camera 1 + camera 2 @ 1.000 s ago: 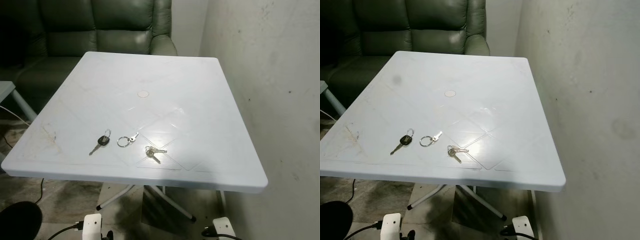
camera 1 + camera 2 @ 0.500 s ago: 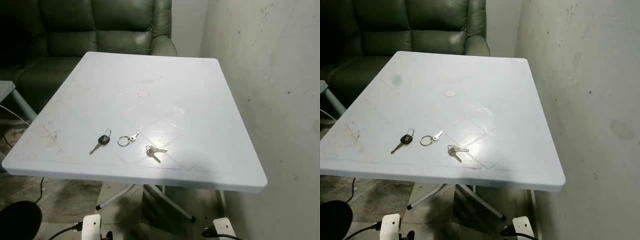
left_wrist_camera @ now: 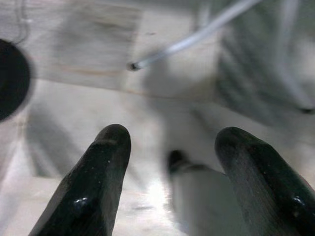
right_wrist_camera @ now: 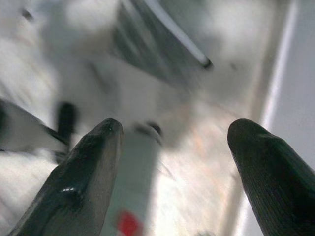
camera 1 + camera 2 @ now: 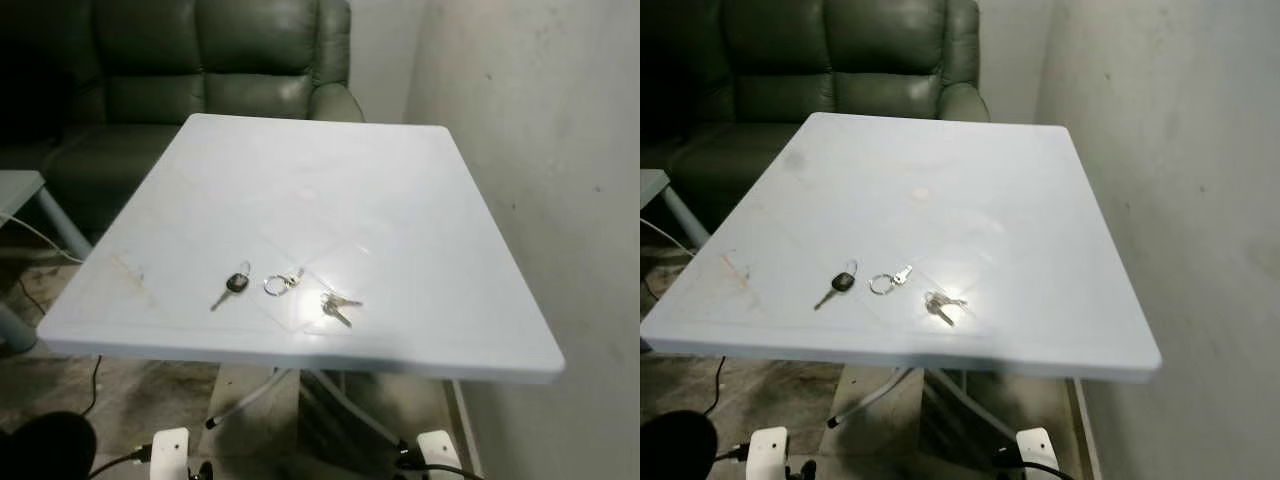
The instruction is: Hang keys on a hook
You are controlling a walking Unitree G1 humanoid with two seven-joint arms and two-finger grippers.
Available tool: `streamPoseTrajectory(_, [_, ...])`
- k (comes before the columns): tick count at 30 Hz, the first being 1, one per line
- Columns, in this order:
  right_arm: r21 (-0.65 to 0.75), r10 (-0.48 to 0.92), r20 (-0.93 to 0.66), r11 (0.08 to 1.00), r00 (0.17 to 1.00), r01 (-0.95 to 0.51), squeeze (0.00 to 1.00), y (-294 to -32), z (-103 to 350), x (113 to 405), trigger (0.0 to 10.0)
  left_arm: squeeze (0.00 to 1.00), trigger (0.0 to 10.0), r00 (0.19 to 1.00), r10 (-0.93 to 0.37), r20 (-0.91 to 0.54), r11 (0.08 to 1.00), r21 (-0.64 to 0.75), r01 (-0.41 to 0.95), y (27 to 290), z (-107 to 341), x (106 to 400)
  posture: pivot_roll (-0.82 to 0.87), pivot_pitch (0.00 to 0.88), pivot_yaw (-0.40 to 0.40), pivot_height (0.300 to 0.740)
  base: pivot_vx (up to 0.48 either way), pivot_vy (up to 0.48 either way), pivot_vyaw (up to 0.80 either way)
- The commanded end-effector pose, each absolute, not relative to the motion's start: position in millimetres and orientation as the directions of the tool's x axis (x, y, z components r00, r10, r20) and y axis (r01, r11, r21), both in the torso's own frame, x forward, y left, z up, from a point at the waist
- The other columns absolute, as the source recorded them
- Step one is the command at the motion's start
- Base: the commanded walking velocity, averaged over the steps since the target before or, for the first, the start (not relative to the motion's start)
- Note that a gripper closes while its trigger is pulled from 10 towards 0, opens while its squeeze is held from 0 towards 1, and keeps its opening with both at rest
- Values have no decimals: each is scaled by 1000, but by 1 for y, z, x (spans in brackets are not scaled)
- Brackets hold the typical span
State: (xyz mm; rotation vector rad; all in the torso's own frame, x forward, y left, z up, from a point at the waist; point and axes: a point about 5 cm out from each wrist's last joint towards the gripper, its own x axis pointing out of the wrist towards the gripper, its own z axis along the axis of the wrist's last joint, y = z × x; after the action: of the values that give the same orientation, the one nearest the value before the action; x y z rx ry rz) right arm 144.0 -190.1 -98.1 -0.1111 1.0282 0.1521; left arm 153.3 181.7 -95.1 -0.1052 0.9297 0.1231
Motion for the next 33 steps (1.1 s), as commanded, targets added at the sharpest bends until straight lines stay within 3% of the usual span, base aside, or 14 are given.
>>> streamPoseTrajectory(1, [-1,95,-842,984,531,-179,0,-181,-96,153,10000,0,10000,573,83,-815,987,-13,-162,191,-96,148,-92,0,-18,740,0,480,0])
streamPoseTrajectory(8, [-1,96,-842,984,530,-179,0,-181,-96,153,10000,0,10000,571,85,-816,986,-12,-165,191,-97,147,-90,0,-19,740,0,461,0])
streamPoseTrajectory(25, [-4,102,-844,980,526,-197,0,-183,-96,152,10000,0,10000,575,88,-813,987,-7,-161,190,-97,146,-86,0,-27,740,0,0,0])
streamPoseTrajectory(33, [-6,127,-845,969,520,-247,0,-182,-96,150,10000,0,10000,589,39,-807,998,3,-62,186,-97,146,-84,17,-25,740,0,0,0])
